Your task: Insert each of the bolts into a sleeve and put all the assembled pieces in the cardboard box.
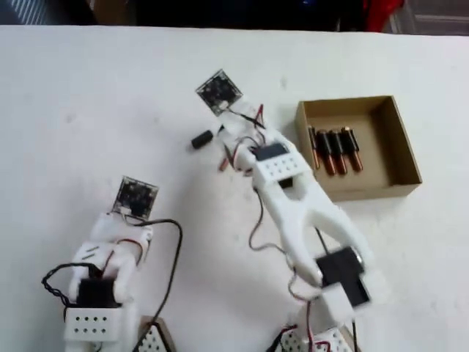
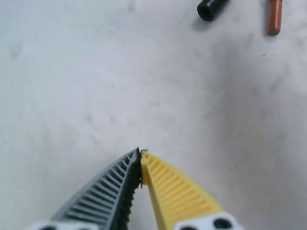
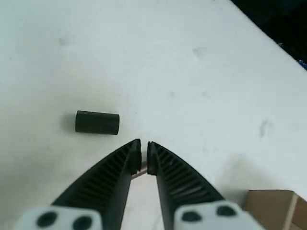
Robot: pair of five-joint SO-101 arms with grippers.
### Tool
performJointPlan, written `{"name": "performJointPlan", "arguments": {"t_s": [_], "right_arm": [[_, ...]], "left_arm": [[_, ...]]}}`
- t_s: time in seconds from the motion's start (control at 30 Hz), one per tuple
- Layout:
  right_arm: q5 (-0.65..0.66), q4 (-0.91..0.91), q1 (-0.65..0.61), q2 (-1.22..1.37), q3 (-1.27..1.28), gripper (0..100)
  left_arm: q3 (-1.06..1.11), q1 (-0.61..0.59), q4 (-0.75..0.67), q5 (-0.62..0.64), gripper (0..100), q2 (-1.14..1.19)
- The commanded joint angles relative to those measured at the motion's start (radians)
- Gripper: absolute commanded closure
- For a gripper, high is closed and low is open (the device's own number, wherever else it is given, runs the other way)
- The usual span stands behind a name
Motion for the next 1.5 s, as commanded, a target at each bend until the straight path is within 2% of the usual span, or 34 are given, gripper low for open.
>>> {"name": "performJointPlan", "arguments": {"t_s": [0.0,0.13,0.27,0.37,0.6,0.73,0.83,0.97,1.13,1.47], "right_arm": [[-0.011,0.007,0.008,-0.202,0.086,98.1],[-0.011,0.005,0.010,-0.394,0.241,98.1],[-0.011,0.007,0.033,-0.596,0.388,98.1],[-0.011,0.019,0.067,-0.740,0.479,98.1],[-0.021,0.315,0.140,-1.006,0.546,98.1],[-0.144,0.464,0.182,-1.112,0.548,97.8],[-0.175,0.552,0.180,-1.178,0.566,97.8],[-0.181,0.562,0.177,-1.267,0.644,97.8],[-0.183,0.568,0.183,-1.395,0.744,97.8],[-0.181,0.570,0.185,-1.615,0.910,97.8]], "left_arm": [[-0.008,-0.008,-0.028,0.041,98,-0.010],[-0.020,-0.010,-0.021,0.054,98,-0.008],[-0.091,-0.038,0.077,0.020,98,-0.007],[-0.104,-0.041,0.098,-0.005,98,-0.005],[-0.195,-0.035,0.170,-0.035,98,-0.004],[-0.247,-0.035,0.181,-0.038,98,-0.002],[-0.259,-0.035,0.181,-0.074,98,0.013],[-0.333,-0.036,0.178,-0.086,98,0.151],[-0.517,-0.033,0.173,-0.089,98,0.429],[-0.899,0.050,0.176,-0.089,98,0.989]]}}
